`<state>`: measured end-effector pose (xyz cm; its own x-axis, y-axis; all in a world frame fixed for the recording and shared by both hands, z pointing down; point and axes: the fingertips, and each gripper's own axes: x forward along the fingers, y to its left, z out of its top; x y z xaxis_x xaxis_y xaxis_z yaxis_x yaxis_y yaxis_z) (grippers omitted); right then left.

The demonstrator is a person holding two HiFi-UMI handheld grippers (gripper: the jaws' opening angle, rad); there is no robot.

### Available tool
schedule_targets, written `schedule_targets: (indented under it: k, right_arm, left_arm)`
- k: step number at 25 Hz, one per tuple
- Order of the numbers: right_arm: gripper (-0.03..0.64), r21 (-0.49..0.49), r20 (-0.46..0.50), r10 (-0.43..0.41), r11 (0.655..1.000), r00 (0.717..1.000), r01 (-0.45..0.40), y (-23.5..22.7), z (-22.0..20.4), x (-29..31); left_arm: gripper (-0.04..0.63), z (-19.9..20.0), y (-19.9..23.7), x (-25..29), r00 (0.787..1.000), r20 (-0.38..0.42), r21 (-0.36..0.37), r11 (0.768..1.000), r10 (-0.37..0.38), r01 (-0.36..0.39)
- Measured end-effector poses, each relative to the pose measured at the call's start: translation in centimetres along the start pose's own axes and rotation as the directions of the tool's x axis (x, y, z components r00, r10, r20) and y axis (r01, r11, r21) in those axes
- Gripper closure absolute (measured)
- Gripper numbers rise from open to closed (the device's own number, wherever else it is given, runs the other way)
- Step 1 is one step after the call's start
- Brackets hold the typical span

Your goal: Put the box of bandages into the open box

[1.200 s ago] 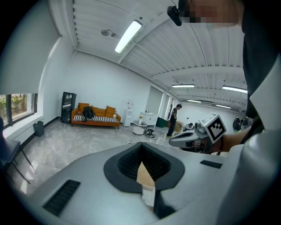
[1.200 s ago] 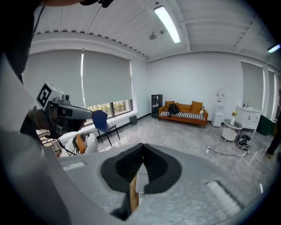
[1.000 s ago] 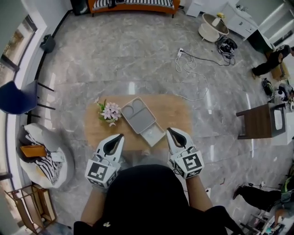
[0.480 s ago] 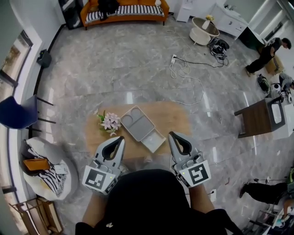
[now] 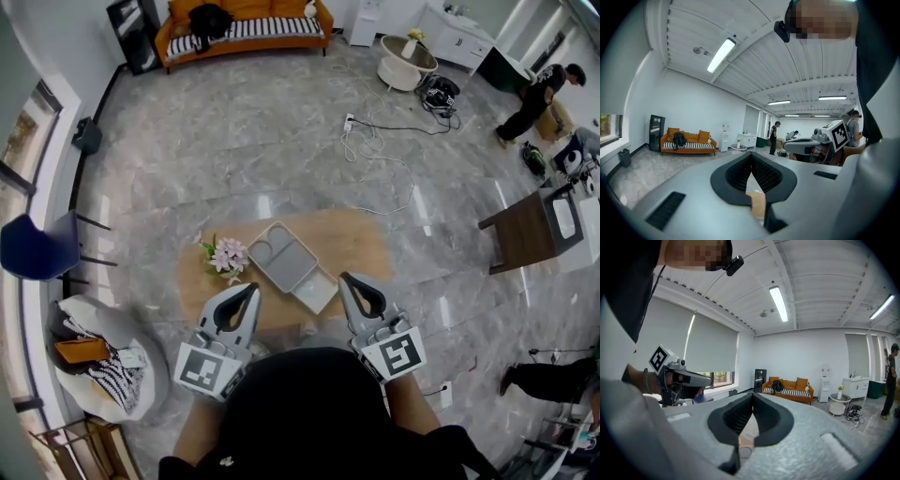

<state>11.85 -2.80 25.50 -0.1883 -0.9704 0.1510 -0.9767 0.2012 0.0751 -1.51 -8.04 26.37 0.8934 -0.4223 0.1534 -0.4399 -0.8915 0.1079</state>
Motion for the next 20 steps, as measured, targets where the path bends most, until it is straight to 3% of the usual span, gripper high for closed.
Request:
schedule_targets:
  k: [3,8,13,16,20]
  right_arm:
    - [0.618,-0.007,0.0,-0.012,1.0,1.0,0.012,0.1,0.0,-0.4]
    - [0.618,0.002,-0.006,-0.011,1.0,1.0,0.011,0.2,-0.5,-1.0]
    - [0.618,-0.015,-0.007,-0.036,0.999,0.999,0.036,0.0,0.2,-1.7]
    - [0.618,0.014,-0.03,-0.043,0.999,0.999,0.043,-0.2,-0.8,-2.2]
    - [0.618,0.028,-0.029,-0.033,0.999,0.999,0.034,0.0,-1.4,-2.1]
  left_arm:
    - [0.584,-0.1,-0.5,-0.1,1.0,-0.005,-0.037,0.999,-0.012,0.011]
    - [0.584,-0.4,-0.5,0.0,1.0,-0.005,-0.01,1.0,-0.011,0.011]
    - [0.584,-0.2,-2.2,0.0,0.999,-0.006,-0.037,0.998,-0.044,0.044]
    - [0.584,-0.5,-1.8,-0.2,0.999,-0.007,0.003,0.999,-0.033,0.033]
    - [0.584,-0.5,-1.7,-0.2,0.999,-0.009,-0.028,0.999,-0.032,0.032]
